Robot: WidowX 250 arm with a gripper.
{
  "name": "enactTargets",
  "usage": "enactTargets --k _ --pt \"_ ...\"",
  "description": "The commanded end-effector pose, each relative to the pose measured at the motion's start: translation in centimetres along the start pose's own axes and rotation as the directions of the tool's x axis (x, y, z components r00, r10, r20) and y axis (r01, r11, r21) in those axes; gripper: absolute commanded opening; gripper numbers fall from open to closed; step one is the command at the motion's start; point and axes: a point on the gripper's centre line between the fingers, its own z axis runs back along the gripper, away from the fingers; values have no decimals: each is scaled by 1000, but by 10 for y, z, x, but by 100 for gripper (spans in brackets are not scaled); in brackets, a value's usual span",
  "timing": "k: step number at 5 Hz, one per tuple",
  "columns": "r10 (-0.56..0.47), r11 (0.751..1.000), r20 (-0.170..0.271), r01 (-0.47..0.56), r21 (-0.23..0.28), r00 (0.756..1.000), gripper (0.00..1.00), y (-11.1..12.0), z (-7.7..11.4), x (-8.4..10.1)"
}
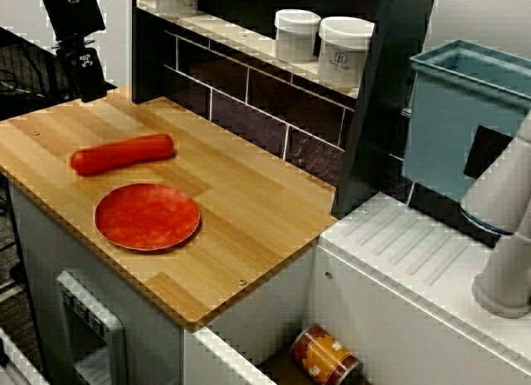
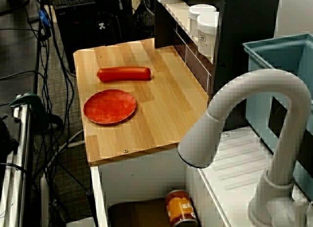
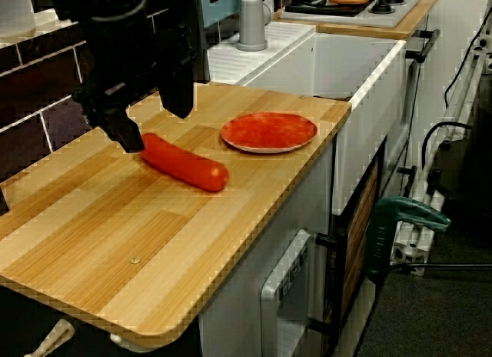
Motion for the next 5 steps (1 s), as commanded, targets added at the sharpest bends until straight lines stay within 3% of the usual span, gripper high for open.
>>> enactTargets --k 1,5 --pt "47 999 -1 -47 17 999 100 -11 0 -3" --pt "72 994 -36 -68 86 997 100 -18 -53 -2"
